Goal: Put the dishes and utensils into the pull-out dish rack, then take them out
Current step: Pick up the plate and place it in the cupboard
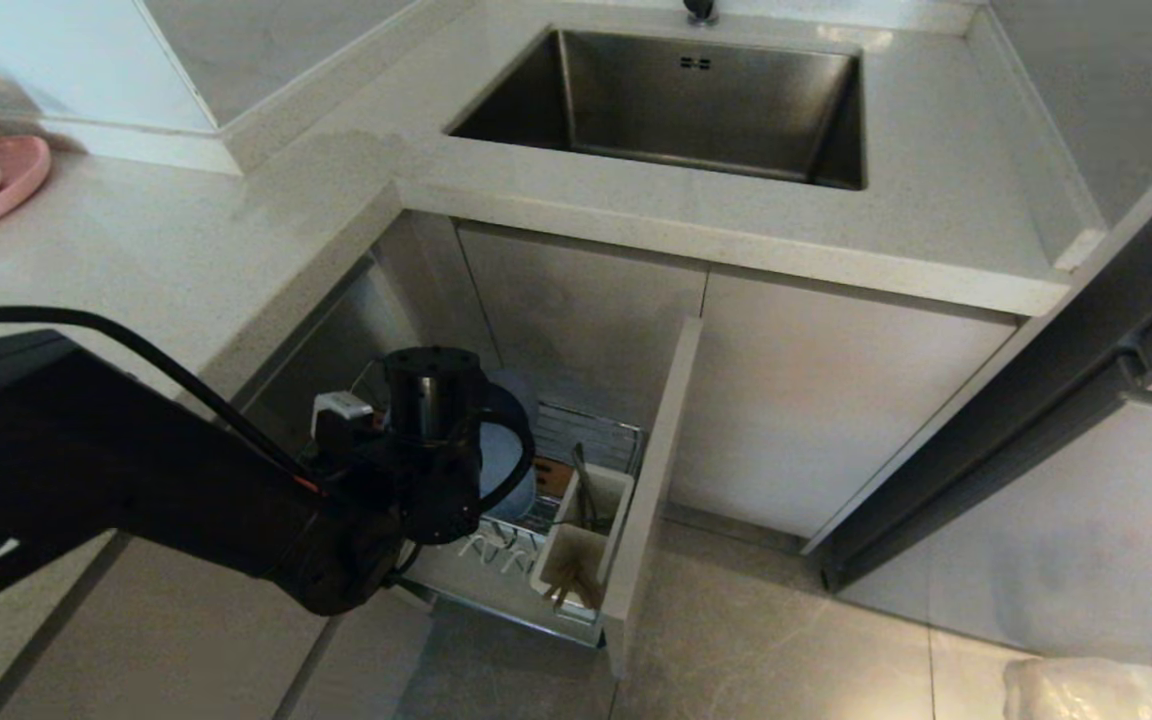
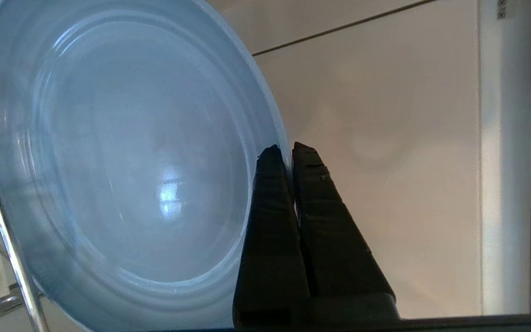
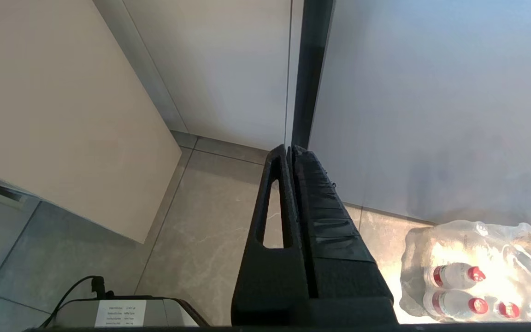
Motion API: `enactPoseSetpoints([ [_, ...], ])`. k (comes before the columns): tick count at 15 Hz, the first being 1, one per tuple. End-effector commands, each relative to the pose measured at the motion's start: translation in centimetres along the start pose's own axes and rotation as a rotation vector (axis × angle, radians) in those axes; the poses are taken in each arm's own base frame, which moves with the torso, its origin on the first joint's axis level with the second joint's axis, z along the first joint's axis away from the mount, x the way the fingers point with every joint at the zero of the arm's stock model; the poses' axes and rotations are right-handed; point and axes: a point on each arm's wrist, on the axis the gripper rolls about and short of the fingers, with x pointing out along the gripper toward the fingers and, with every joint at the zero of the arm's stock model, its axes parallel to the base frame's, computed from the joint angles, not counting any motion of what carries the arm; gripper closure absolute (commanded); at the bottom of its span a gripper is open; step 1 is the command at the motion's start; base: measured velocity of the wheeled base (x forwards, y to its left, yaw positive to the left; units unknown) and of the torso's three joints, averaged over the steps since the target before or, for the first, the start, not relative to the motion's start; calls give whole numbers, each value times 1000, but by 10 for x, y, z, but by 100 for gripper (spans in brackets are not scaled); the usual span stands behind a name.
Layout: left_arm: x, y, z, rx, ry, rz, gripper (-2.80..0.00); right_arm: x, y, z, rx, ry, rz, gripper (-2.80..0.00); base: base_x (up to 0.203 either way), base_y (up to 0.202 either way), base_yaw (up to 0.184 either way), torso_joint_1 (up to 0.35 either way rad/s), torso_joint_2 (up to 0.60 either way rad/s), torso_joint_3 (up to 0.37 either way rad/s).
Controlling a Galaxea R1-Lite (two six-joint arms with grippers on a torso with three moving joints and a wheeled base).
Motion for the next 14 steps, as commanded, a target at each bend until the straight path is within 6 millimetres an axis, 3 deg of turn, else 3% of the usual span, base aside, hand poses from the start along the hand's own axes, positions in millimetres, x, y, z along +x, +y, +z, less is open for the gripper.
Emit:
enactPoseSetpoints([
  [1, 3, 5, -3, 4, -2, 13, 0, 0, 0, 0, 0, 0, 0, 0, 0, 0, 0, 0, 0, 0],
  [14, 17, 30, -19, 60, 6, 72, 0, 0, 0, 0, 0, 1, 0, 0, 0, 0, 0, 0, 0, 0],
])
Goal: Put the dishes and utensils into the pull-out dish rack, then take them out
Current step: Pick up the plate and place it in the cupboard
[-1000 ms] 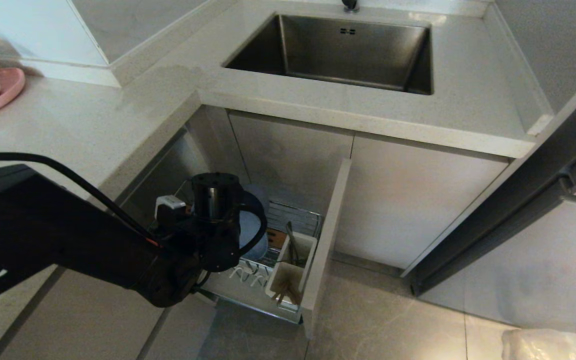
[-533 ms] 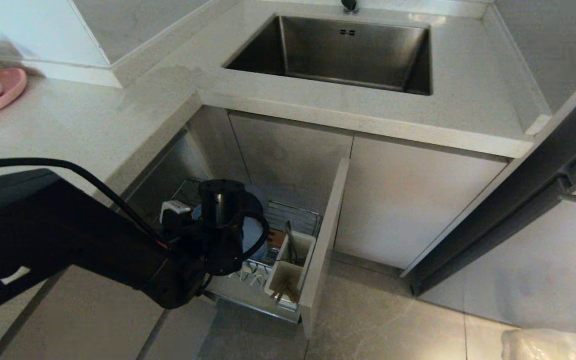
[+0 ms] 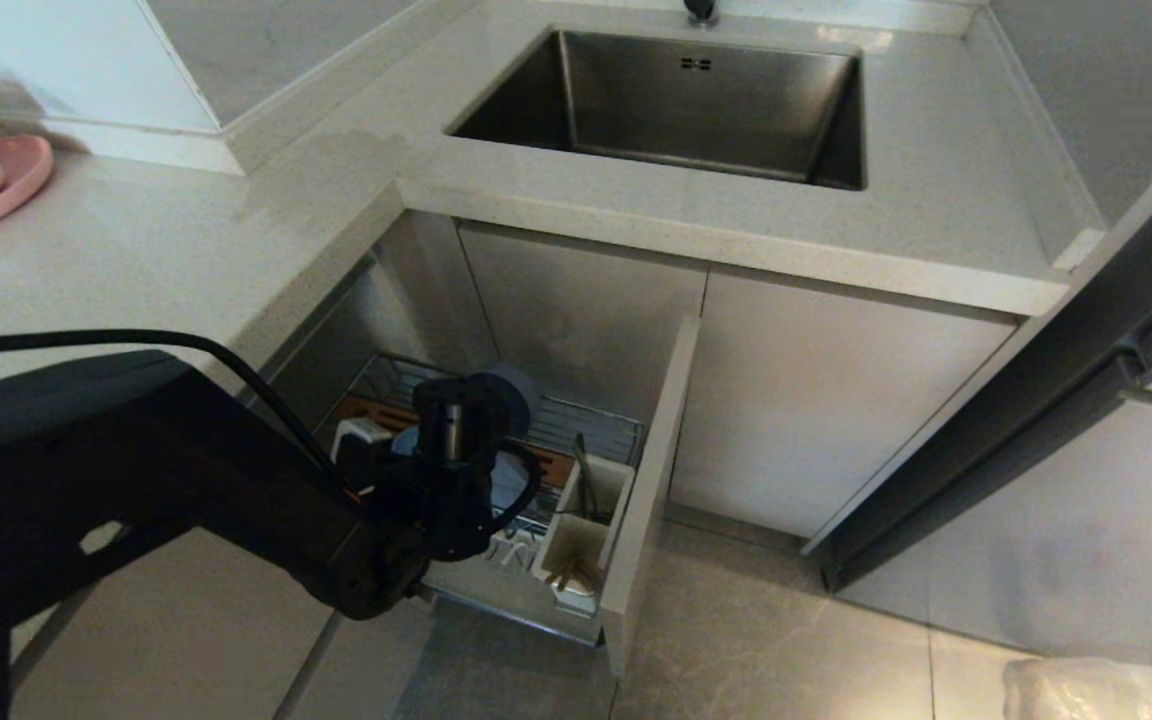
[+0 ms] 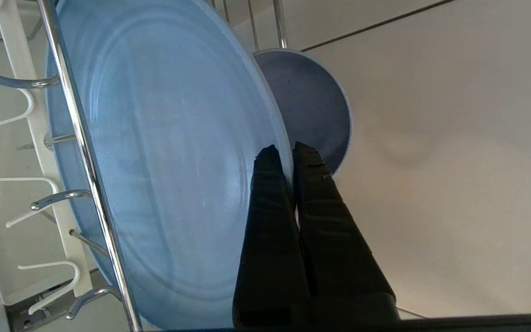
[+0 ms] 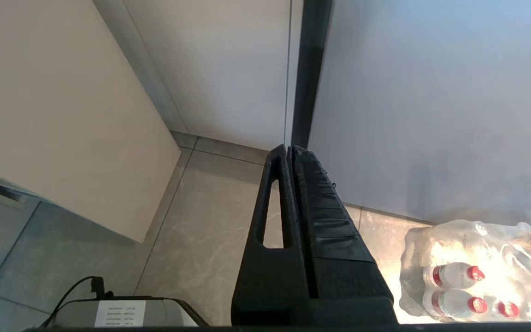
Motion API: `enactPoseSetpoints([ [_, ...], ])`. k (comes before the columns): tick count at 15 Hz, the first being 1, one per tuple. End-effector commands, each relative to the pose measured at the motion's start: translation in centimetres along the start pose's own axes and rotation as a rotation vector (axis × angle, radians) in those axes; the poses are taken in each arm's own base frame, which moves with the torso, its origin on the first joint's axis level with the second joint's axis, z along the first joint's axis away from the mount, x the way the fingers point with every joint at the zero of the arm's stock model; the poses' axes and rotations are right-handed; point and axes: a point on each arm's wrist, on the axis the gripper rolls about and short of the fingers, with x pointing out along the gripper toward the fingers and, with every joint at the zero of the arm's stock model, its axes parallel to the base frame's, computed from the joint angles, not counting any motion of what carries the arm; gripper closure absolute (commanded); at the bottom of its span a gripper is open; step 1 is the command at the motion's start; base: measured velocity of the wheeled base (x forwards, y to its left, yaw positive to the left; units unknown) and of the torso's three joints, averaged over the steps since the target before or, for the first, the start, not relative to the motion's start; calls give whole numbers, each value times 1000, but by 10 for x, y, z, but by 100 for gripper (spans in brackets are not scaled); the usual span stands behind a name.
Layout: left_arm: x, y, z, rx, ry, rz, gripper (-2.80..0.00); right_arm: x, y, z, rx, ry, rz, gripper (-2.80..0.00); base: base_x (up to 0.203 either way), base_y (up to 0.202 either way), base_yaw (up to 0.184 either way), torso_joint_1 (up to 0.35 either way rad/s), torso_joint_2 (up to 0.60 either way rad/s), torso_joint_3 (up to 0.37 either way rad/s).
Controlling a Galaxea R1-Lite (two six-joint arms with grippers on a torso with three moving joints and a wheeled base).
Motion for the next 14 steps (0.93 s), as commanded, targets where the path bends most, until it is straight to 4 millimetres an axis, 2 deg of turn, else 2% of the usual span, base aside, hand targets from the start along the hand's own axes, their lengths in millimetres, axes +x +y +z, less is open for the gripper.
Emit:
enactPoseSetpoints([
  [1, 1, 2, -1, -7, -4, 3, 0, 0, 0, 0, 0, 1, 0, 0, 0, 0, 0, 0, 0, 0],
  [5, 1, 1, -1, -8, -4, 0, 0, 0, 0, 0, 0, 1, 0, 0, 0, 0, 0, 0, 0, 0],
  [6, 0, 0, -1, -6, -5, 0, -280, 0, 0, 0, 0, 1, 0, 0, 0, 0, 0, 0, 0, 0],
  [14, -6, -10, 6, -15, -11, -26, -280, 0, 0, 0, 0, 0, 0, 0, 0, 0, 0, 0, 0, 0],
])
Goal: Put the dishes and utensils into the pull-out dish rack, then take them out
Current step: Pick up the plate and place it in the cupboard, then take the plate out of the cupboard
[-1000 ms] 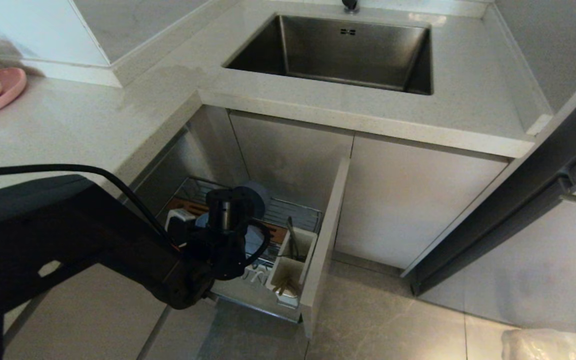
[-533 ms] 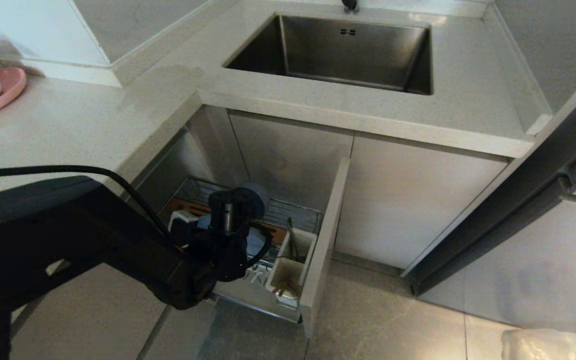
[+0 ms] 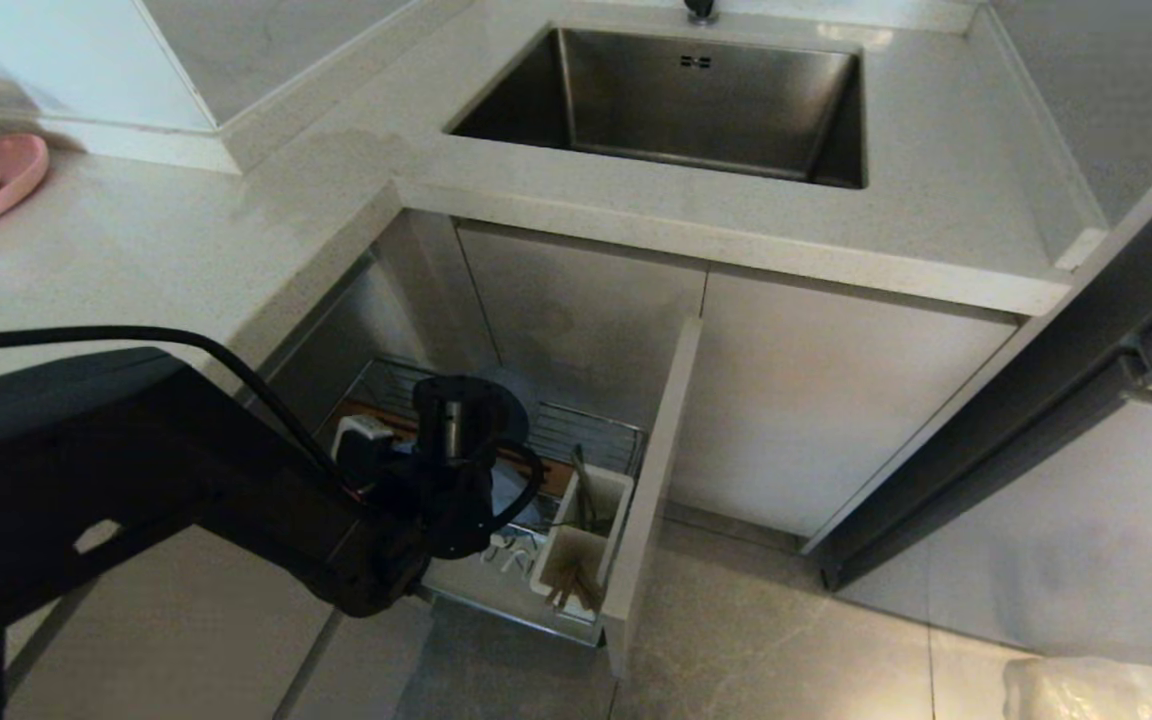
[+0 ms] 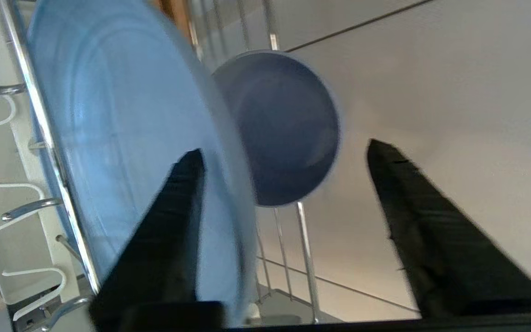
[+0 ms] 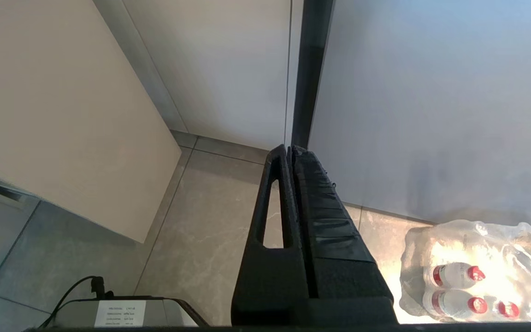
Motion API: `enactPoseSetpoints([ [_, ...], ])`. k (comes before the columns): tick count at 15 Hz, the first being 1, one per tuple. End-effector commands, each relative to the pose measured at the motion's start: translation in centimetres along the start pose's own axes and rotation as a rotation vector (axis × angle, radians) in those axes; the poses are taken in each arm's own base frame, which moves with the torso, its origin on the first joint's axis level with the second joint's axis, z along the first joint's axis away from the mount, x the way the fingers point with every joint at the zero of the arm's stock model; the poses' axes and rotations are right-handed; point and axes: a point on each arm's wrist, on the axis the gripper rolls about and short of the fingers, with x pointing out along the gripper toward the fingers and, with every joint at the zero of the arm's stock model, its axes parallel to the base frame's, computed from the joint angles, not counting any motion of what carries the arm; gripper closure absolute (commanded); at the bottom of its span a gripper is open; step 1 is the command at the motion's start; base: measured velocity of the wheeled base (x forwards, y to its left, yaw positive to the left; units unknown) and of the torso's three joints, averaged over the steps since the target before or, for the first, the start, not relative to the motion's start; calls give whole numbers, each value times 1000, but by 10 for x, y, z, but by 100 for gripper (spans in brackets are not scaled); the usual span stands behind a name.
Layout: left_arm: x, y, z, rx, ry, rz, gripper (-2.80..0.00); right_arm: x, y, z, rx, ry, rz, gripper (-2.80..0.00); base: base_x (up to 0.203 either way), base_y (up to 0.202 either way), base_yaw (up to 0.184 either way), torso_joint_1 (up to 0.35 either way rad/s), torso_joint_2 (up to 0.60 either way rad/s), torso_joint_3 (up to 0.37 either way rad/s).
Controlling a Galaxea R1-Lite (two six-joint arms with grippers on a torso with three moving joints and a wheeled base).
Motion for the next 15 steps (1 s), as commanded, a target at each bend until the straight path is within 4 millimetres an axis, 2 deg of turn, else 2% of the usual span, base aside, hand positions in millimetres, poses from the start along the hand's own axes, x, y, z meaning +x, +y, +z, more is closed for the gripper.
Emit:
enactPoseSetpoints([
  [1, -4, -7, 4, -19, -7, -18, -280, 0, 0, 0, 0, 1, 0, 0, 0, 0, 0, 0, 0, 0],
  [4, -13, -16, 11, -16, -12, -39, -280, 0, 0, 0, 0, 1, 0, 0, 0, 0, 0, 0, 0, 0],
  [10, -30, -23, 18, 39, -4, 2, -280, 0, 0, 0, 0, 1, 0, 0, 0, 0, 0, 0, 0, 0],
  [15, -43, -35, 32, 18, -22, -16, -280, 0, 0, 0, 0, 0, 0, 0, 0, 0, 0, 0, 0, 0],
])
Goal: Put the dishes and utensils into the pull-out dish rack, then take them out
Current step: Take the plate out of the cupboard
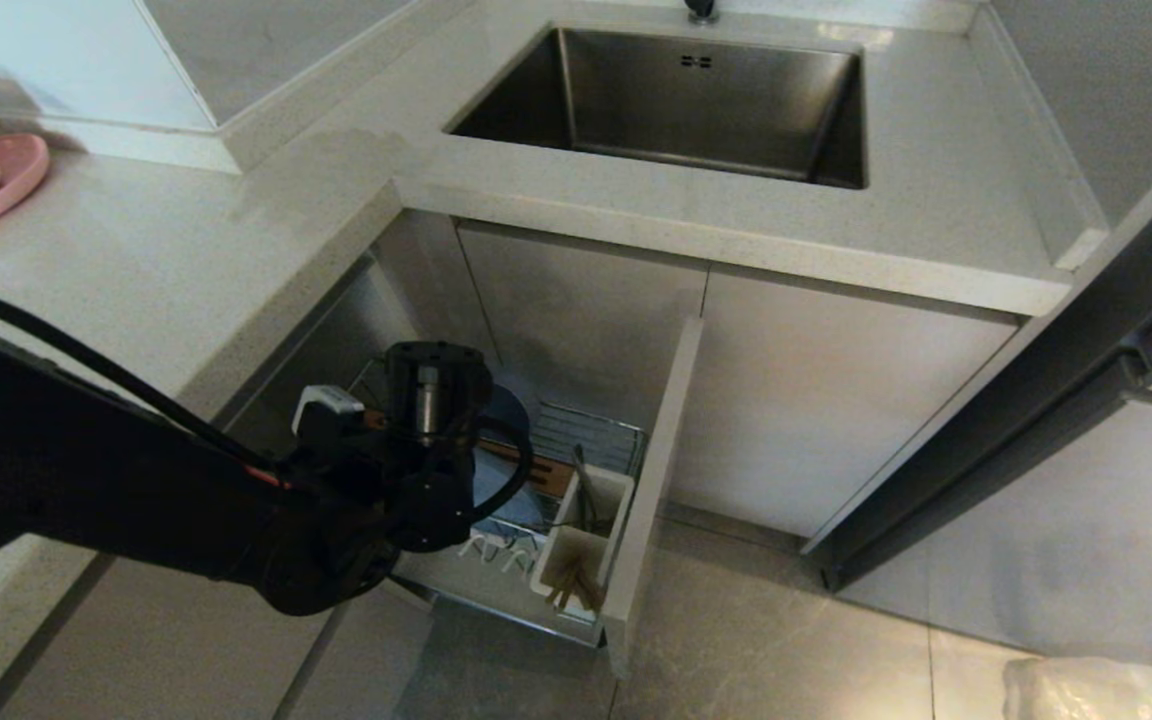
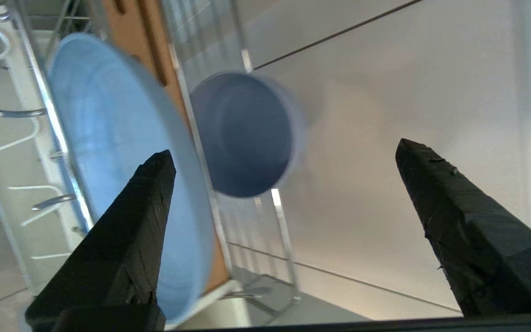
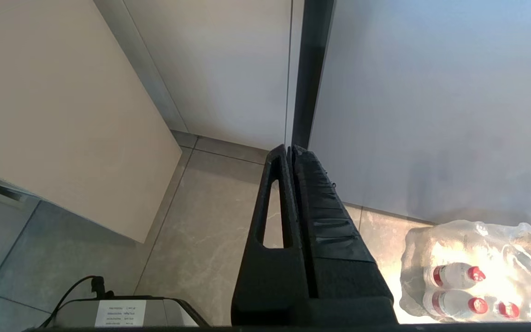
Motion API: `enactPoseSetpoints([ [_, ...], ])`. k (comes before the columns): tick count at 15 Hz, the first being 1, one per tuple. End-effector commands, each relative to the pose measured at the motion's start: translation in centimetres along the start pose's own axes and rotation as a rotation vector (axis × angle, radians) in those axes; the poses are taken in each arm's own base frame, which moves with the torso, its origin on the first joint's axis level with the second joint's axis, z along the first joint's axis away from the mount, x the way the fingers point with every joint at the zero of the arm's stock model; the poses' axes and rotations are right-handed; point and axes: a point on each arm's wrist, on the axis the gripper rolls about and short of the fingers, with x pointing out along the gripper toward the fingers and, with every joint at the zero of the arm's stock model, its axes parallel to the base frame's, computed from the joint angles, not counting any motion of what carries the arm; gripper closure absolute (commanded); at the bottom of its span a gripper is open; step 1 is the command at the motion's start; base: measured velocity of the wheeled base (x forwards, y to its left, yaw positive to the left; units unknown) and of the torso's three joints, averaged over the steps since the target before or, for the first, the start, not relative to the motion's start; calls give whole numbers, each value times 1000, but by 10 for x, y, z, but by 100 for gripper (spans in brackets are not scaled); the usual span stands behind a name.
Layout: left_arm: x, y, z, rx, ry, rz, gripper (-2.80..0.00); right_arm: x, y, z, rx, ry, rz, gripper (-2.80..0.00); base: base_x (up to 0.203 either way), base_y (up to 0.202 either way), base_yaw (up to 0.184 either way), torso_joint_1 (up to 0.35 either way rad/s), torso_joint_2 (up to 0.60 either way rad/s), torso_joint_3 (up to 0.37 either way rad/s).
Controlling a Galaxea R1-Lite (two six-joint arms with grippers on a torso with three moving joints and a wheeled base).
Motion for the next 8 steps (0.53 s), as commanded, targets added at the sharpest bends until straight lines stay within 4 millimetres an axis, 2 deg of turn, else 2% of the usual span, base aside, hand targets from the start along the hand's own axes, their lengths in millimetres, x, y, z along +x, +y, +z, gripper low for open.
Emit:
enactPoseSetpoints([
  [1, -9, -10, 10, -41, -9, -30, 0, 0, 0, 0, 0, 1, 0, 0, 0, 0, 0, 0, 0, 0],
  [4, -22, -19, 20, -46, 8, -48, 0, 0, 0, 0, 0, 1, 0, 0, 0, 0, 0, 0, 0, 0],
  [8, -56, -41, 41, -55, 59, -121, 0, 0, 0, 0, 0, 0, 0, 0, 0, 0, 0, 0, 0, 0],
])
